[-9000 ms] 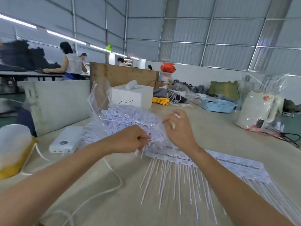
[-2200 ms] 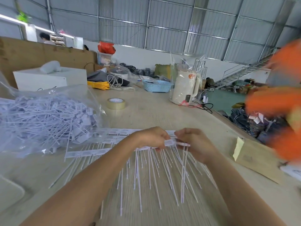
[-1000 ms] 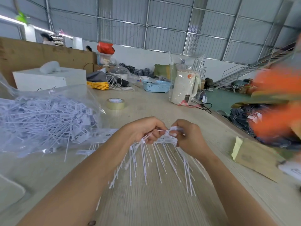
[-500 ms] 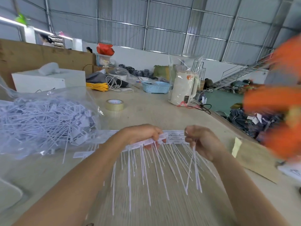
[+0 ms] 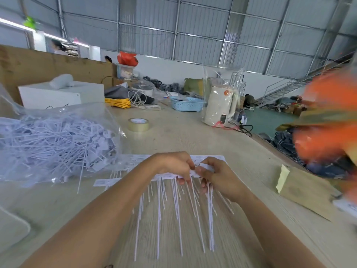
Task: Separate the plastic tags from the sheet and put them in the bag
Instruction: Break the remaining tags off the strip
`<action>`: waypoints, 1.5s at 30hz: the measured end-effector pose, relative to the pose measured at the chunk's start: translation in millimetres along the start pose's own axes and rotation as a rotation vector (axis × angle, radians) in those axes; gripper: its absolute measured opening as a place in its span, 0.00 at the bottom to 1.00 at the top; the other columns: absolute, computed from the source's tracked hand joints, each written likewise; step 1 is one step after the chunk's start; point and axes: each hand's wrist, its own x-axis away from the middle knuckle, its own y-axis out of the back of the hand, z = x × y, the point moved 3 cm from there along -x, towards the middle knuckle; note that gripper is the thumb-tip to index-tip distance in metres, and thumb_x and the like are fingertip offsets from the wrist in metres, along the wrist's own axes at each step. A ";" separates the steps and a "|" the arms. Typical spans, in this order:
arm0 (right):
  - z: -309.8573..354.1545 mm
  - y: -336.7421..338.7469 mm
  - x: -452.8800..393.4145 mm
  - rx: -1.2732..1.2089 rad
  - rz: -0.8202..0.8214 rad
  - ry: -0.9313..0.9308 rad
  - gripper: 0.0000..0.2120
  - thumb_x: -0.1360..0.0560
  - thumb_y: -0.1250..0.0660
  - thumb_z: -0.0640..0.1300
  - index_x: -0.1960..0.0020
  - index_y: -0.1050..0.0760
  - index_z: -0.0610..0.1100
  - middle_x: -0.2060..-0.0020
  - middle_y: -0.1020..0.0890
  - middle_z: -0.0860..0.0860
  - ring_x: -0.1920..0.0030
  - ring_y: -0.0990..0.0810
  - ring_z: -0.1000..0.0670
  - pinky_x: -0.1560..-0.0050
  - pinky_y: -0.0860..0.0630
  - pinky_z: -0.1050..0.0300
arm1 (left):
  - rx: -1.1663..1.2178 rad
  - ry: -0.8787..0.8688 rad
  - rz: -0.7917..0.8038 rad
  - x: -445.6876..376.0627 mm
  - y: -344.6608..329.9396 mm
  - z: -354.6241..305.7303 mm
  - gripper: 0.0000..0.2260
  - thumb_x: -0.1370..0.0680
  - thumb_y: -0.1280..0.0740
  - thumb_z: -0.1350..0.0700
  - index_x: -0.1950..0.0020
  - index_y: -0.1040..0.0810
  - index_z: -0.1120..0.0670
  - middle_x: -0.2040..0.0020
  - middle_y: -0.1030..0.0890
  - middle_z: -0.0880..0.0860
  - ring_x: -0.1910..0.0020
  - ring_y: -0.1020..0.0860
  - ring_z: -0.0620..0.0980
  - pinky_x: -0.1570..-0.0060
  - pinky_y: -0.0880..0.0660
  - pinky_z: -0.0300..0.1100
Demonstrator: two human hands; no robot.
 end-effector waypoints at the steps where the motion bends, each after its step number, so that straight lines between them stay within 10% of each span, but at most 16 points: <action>1: 0.1 2.0 -0.4 0.007 -0.016 0.011 0.06 0.24 0.34 0.40 0.57 0.29 0.40 0.75 0.23 0.47 0.75 0.23 0.49 0.69 0.25 0.55 | 0.007 0.010 -0.004 -0.3 0.5 0.7 0.11 0.27 0.31 0.64 0.46 0.21 0.65 0.63 0.23 0.56 0.66 0.27 0.48 0.62 0.32 0.38; 8: -6.5 2.5 -3.9 0.026 0.046 0.016 0.04 0.25 0.32 0.40 0.56 0.24 0.40 0.74 0.22 0.50 0.73 0.22 0.51 0.68 0.24 0.60 | 0.081 0.069 0.050 0.4 1.6 9.2 0.08 0.26 0.32 0.61 0.66 0.22 0.58 0.70 0.22 0.49 0.68 0.25 0.44 0.61 0.30 0.36; 13: -6.3 2.5 -1.0 0.058 0.109 0.009 0.06 0.26 0.31 0.41 0.60 0.25 0.41 0.71 0.20 0.46 0.69 0.20 0.48 0.63 0.23 0.59 | 0.262 0.073 0.004 -2.7 -0.7 17.4 0.03 0.22 0.35 0.61 0.54 0.24 0.60 0.60 0.24 0.54 0.61 0.24 0.49 0.55 0.26 0.39; 20: 3.4 -4.1 -4.3 0.199 -0.042 0.087 0.06 0.25 0.32 0.37 0.59 0.28 0.40 0.76 0.24 0.46 0.77 0.25 0.50 0.72 0.29 0.59 | 0.419 0.135 0.076 -1.6 -0.1 22.5 0.13 0.21 0.39 0.61 0.66 0.28 0.56 0.79 0.31 0.47 0.80 0.36 0.41 0.78 0.39 0.32; 29: 10.7 15.6 -4.4 0.539 -0.210 0.236 0.09 0.29 0.32 0.31 0.60 0.28 0.42 0.67 0.27 0.52 0.69 0.29 0.59 0.69 0.35 0.70 | 0.605 0.206 0.233 1.4 2.7 25.3 0.11 0.22 0.41 0.60 0.64 0.29 0.58 0.79 0.36 0.48 0.82 0.40 0.41 0.78 0.42 0.33; 36: -9.0 68.8 -6.3 -0.638 -0.351 -0.156 0.07 0.25 0.39 0.29 0.62 0.28 0.33 0.71 0.28 0.45 0.74 0.30 0.53 0.79 0.33 0.66 | 0.617 0.089 0.191 4.6 6.8 24.3 0.07 0.20 0.41 0.60 0.56 0.26 0.57 0.68 0.24 0.50 0.74 0.28 0.42 0.72 0.34 0.34; 41: -13.9 42.7 -11.2 -0.430 -0.145 -0.195 0.05 0.25 0.36 0.32 0.59 0.23 0.34 0.74 0.24 0.47 0.76 0.28 0.54 0.76 0.29 0.64 | 0.550 0.142 0.138 1.6 3.2 27.6 0.18 0.20 0.46 0.62 0.31 0.34 0.66 0.34 0.28 0.63 0.55 0.23 0.52 0.59 0.26 0.39; 45: -13.6 49.9 -10.2 -0.470 -0.220 -0.197 0.05 0.25 0.35 0.32 0.59 0.23 0.34 0.69 0.22 0.43 0.72 0.25 0.51 0.74 0.26 0.63 | 0.424 0.091 0.210 9.4 6.9 21.4 0.21 0.24 0.51 0.70 0.33 0.31 0.62 0.43 0.26 0.57 0.58 0.25 0.49 0.64 0.27 0.38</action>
